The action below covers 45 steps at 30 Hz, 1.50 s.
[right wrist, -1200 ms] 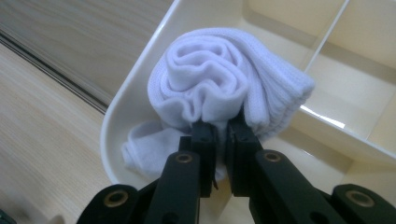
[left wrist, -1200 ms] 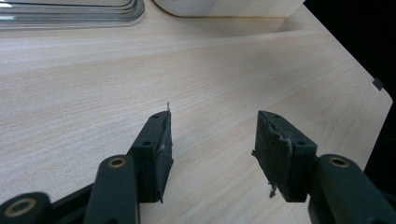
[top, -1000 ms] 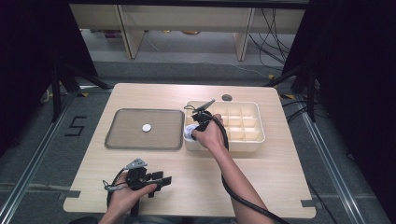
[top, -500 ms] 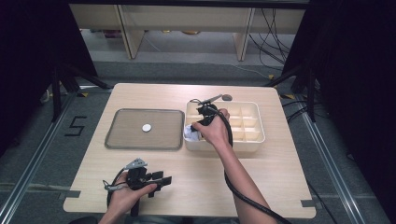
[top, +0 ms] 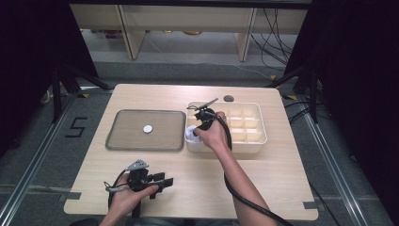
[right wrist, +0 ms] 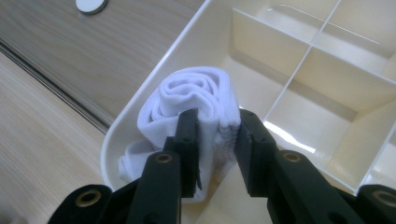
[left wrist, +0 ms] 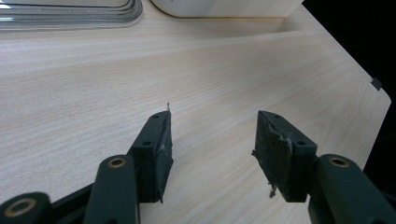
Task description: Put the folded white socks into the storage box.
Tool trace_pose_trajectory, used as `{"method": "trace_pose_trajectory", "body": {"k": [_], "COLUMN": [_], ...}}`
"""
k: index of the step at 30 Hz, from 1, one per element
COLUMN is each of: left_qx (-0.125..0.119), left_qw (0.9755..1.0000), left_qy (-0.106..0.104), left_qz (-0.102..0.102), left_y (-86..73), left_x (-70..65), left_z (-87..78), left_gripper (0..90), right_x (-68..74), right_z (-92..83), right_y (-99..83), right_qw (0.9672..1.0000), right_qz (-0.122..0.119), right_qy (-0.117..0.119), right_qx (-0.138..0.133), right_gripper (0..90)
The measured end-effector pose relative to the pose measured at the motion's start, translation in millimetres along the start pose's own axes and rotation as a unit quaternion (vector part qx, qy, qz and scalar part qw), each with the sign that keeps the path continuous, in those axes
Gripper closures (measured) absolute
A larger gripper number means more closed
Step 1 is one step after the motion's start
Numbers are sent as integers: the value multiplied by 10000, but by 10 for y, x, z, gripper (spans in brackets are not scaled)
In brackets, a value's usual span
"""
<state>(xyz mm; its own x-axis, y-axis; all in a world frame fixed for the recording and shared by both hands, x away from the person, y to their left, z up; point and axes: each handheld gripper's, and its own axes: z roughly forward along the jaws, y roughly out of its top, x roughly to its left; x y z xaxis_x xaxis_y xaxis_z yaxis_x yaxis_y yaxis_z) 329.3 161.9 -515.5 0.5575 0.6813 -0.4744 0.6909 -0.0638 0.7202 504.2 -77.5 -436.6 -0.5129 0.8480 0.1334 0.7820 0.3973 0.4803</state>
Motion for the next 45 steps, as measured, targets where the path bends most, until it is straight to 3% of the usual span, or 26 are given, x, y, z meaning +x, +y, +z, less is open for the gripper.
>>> {"method": "trace_pose_trajectory", "body": {"k": [15, 17, 22, 23, 25, 27, 28, 37, 41, 42, 43, 45], "left_qx": [32, 34, -8, -11, -13, 19, 18, 5, -21, -31, -22, -46], "left_qw": [10000, 10000, 10000, 10000, 10000, 10000, 10000, 10000, 10000, 10000, 10000, 10000], "left_qy": [-12, 7, -6, -3, 2, -2, -4, 15, 26, 5, -21, -32], "left_qz": [19, 23, 34, 32, 15, 3, 2, 21, 11, -34, -71, -36], "left_y": [4, 4, 3, 3, 1, 4, 3, 2, 1, -5, -7, -7], "left_x": [-13, -11, -4, -3, 2, 3, 3, 6, 8, 7, 2, 3], "left_z": [1, -4, -8, -8, -7, -8, -8, -20, -23, -19, -20, -19], "left_gripper": [457, 458, 457, 457, 457, 457, 457, 455, 453, 453, 451, 450], "right_x": [77, 91, 73, 70, 97, 93, 90, 78, 63, 33, 42, 47], "right_z": [66, 62, 55, 58, 38, 34, 24, -39, -75, -70, -91, -121], "right_y": [-27, -30, -34, -39, -49, -58, -66, -95, -107, -113, -115, -126], "right_qw": [9988, 9990, 9984, 9982, 9991, 9988, 9987, 9991, 9990, 9981, 9989, 9988], "right_qz": [-373, -330, -503, -517, -372, -366, -434, -230, -235, -412, -259, -226], "right_qy": [-236, -258, -220, -299, -175, -326, -266, -319, -299, -350, -192, -230], "right_qx": [234, 182, 124, 95, 102, 68, 8, -156, -251, -308, -335, -373], "right_gripper": [762, 762, 753, 745, 725, 705, 697, 564, 537, 532, 527, 518]}}
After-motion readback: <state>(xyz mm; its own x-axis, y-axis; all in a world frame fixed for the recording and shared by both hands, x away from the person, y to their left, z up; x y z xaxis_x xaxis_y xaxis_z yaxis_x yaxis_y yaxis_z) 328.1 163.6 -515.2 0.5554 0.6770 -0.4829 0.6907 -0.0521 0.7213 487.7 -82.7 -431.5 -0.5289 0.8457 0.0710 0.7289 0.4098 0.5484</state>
